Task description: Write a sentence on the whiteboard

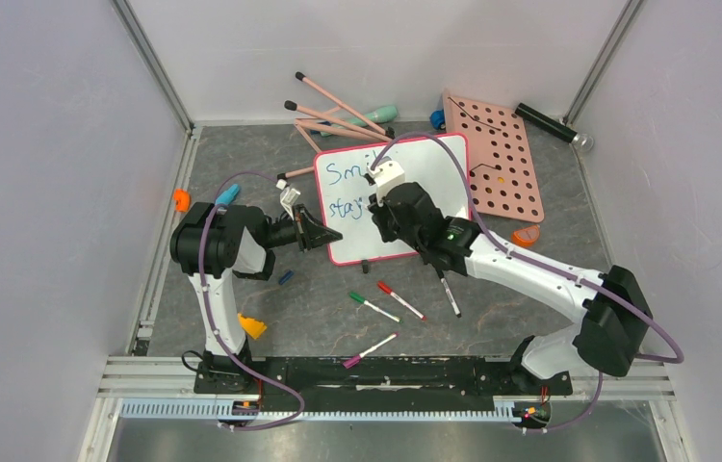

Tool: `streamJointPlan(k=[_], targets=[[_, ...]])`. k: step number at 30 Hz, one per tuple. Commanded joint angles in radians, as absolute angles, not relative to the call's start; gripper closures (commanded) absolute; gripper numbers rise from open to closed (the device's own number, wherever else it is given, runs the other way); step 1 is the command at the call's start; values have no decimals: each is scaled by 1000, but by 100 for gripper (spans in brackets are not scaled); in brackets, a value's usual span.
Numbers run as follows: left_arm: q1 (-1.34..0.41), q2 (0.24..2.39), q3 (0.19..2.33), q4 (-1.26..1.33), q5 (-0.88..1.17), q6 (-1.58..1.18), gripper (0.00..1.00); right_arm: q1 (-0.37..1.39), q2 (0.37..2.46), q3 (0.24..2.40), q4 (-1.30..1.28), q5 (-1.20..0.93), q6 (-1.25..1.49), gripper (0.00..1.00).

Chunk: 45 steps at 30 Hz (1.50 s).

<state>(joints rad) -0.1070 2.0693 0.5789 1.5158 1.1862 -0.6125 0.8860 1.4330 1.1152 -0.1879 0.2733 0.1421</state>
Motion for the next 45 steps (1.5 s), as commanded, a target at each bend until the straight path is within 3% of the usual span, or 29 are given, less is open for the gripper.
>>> streamJointPlan(k=[1,27,45], targets=[[-98,2125,575,1557,1126,-360,98,882,1427,1121,-192,345,121,100],[-98,2125,574,1557,1127,-361,98,864,1313,966,-81,400,138,100],[-99,2126,575,1557,1128,-362,98,852,1401,1103,-144,419,61,100]])
